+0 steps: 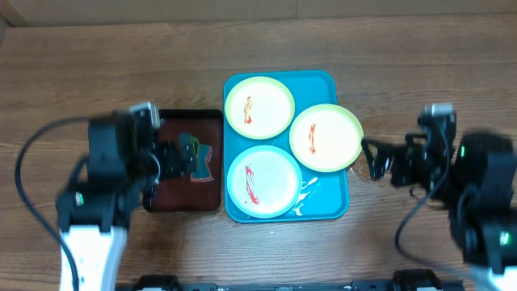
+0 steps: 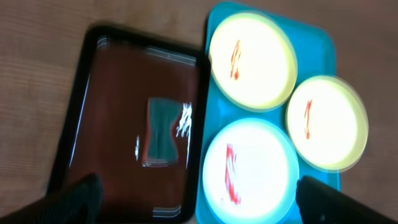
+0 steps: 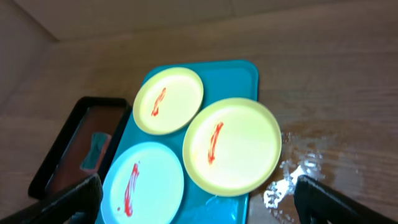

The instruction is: Clean dirty plates on tray and stack at the side

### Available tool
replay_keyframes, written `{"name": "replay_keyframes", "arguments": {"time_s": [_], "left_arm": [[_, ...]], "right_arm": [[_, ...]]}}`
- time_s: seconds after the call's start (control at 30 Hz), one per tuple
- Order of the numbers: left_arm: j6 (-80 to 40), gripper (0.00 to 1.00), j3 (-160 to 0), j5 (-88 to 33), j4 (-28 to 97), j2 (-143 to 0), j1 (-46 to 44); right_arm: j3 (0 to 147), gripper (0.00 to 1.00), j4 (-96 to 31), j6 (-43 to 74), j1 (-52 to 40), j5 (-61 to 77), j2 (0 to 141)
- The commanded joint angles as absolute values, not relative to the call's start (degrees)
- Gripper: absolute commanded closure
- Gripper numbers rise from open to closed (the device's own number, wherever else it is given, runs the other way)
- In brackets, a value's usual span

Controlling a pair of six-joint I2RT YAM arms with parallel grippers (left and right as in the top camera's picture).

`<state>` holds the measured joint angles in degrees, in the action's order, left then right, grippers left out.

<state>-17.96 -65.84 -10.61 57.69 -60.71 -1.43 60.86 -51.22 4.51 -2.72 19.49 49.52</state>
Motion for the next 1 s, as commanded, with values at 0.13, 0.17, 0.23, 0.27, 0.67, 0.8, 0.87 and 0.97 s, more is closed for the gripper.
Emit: {"name": "replay_keyframes", "arguments": {"time_s": [0.13,0.17,0.23,0.27,0.67,0.8,0.87,0.97], "left_arm": [[-15.18,0.0,-80.29,-11.86,70.48,-74.94,-1.63],[-15.38,0.0,-80.16,-11.94,70.94,-76.01,-1.63],[-15.84,0.0,-80.14,-13.67,73.01,-78.02,-1.63],[-15.84,0.0,-80.14,-13.98,74.02,-78.91,-1.63],[-15.16,0.01,-81.56,-10.17,75.81,-80.05,-1.48],[-15.42,0.0,-81.56,-9.89,75.64,-79.96,-1.48],[-15.4,0.0,-81.56,-9.87,75.53,-79.96,-1.48],[-15.42,0.0,-81.56,-9.61,75.26,-79.99,-1.48]], "right_arm": [[69.76,0.0,-54.85,5.02,-3.36,29.23,63.29],[69.3,0.01,-55.44,5.93,-4.03,30.17,64.73],[68.12,0.06,-57.6,6.46,-6.66,29.54,68.12],[67.48,0.09,-58.83,6.46,-8.32,28.42,69.93],[54.24,0.24,-47.59,17.47,-29.61,12.47,87.7],[52.49,0.45,-41.87,20.23,-31.97,11.42,93.6],[52.51,0.51,-38.87,20.29,-32.18,11.7,95.39],[52.49,0.65,-35.44,21.08,-32.18,11.53,95.92]]}}
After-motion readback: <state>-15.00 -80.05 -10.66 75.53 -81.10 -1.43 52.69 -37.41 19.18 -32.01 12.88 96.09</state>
